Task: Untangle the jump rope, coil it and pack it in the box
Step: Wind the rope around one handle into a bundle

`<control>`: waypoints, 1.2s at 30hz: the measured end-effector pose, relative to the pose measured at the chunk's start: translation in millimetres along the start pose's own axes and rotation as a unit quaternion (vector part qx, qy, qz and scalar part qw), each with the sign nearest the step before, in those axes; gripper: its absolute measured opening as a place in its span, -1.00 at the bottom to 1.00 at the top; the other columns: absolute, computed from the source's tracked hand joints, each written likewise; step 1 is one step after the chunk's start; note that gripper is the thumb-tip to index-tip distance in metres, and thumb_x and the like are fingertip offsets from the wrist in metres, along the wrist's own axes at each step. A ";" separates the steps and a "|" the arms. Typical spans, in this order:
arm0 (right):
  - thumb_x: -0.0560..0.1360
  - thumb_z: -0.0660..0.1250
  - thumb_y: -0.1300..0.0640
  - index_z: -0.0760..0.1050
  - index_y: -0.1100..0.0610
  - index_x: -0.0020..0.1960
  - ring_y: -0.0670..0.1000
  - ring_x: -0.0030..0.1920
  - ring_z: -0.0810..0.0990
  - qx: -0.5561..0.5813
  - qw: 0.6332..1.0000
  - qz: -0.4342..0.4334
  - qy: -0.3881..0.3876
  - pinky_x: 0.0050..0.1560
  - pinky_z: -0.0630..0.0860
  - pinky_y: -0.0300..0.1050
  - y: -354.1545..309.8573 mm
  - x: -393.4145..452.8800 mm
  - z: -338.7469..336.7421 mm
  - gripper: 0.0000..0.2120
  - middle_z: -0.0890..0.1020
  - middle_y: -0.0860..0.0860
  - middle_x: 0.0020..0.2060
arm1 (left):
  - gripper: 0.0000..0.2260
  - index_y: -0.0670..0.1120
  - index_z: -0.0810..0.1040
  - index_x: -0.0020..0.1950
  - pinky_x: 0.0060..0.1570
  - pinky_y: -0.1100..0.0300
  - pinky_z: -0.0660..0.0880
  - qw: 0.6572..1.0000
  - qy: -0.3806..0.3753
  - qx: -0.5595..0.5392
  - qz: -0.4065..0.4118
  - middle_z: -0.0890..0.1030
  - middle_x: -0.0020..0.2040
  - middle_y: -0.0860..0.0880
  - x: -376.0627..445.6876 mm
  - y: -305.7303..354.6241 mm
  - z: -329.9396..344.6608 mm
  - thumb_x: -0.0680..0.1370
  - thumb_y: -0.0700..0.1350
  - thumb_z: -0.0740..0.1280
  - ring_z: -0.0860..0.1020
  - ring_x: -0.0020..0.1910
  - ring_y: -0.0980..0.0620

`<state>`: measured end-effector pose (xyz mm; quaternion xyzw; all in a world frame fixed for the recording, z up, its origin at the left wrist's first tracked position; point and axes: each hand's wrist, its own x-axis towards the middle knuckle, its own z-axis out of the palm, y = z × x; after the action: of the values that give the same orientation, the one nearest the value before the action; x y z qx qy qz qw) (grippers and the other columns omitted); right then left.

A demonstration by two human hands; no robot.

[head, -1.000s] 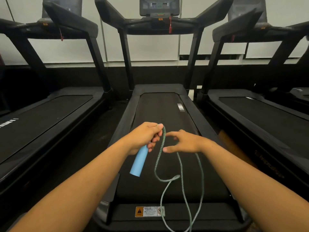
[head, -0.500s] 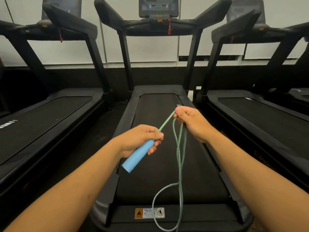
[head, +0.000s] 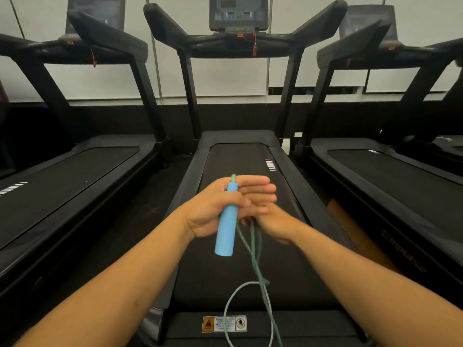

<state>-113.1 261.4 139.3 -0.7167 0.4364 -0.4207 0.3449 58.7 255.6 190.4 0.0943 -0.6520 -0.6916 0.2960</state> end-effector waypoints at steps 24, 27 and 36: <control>0.65 0.26 -0.09 0.54 0.04 -0.16 -0.06 -0.43 0.40 -0.144 0.988 -0.031 0.040 -0.28 0.47 -0.01 -78.7 -19.4 -56.6 -0.71 0.40 -0.11 -0.50 | -0.45 -0.31 0.44 0.43 0.45 -0.08 0.39 0.967 -0.069 0.212 -0.119 0.58 0.36 -0.23 -6.6 -14.1 -4.3 0.42 -0.47 0.17 0.55 0.37 -0.15; 0.66 0.25 -0.05 0.51 -0.02 -0.21 -0.08 -0.42 0.35 -0.067 0.996 -0.016 0.051 -0.30 0.40 -0.04 -62.2 -12.6 -56.2 -0.71 0.38 -0.14 -0.48 | -0.42 -0.37 0.38 0.44 0.47 -0.13 0.34 0.980 -0.110 0.135 -0.098 0.51 0.39 -0.34 -2.3 -12.0 9.3 0.40 -0.51 0.13 0.49 0.41 -0.28; 0.68 0.05 0.28 0.53 0.09 0.02 -0.06 -0.39 0.32 0.108 0.988 0.093 -0.065 -0.31 0.34 -0.15 -19.0 -19.8 -11.6 -0.71 0.41 -0.04 -0.40 | -0.39 -0.35 0.34 0.49 0.51 -0.18 0.26 0.997 -0.067 -0.031 -0.007 0.42 0.45 -0.37 -1.1 -1.2 -2.5 0.41 -0.41 0.24 0.38 0.48 -0.33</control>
<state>-122.5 285.2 154.5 -0.6576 0.4295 -0.3838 0.4856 60.5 254.0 188.7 0.0432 -0.6477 -0.7185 0.2497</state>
